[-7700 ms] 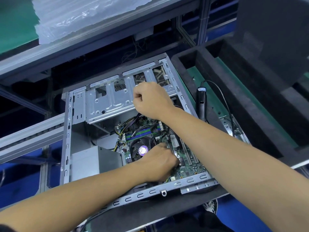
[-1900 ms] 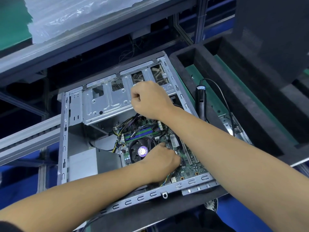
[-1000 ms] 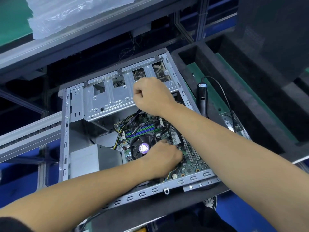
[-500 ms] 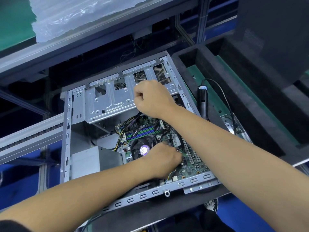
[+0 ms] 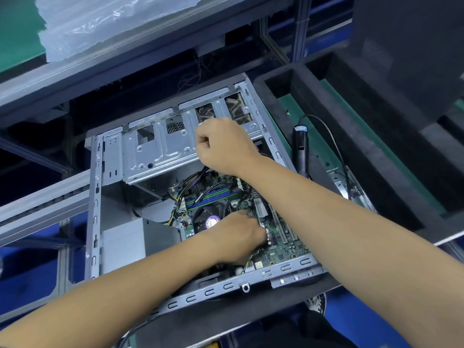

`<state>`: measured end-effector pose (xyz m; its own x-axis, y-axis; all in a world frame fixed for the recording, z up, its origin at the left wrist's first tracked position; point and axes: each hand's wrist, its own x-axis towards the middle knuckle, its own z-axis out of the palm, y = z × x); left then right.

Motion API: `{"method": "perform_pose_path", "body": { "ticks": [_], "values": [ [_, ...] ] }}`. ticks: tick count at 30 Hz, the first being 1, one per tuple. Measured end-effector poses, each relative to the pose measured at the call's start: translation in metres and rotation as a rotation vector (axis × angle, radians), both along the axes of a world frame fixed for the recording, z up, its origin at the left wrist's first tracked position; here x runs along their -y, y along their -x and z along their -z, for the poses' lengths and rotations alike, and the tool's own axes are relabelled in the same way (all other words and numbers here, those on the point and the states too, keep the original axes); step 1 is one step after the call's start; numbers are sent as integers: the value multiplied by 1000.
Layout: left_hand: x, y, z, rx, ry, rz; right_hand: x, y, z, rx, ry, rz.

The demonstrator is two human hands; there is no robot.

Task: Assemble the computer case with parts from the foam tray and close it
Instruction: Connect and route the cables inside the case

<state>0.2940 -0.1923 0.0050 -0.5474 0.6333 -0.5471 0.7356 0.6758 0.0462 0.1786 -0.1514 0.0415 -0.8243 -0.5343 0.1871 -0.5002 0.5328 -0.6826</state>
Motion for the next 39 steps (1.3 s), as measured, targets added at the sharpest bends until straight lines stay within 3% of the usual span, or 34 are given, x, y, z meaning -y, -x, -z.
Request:
{"method": "perform_pose_path", "body": {
  "ticks": [9, 14, 24, 28, 32, 39],
  "values": [
    [21, 11, -5, 219, -378, -93, 1, 1, 0, 7, -5, 1],
    [22, 11, -6, 273, -428, -228, 0, 0, 0, 3, -1, 2],
    [17, 3, -5, 61, -333, -185, 0, 0, -1, 25, 5, 2],
    [11, -1, -4, -52, -158, -71, 0, 0, -1, 40, 2, -7],
    [7, -5, 0, -102, -41, -6, 0, 0, -1, 36, 1, -10],
    [3, -10, 7, -163, -3, -11, -1, -1, -3, 30, -2, -22]
  ]
}}
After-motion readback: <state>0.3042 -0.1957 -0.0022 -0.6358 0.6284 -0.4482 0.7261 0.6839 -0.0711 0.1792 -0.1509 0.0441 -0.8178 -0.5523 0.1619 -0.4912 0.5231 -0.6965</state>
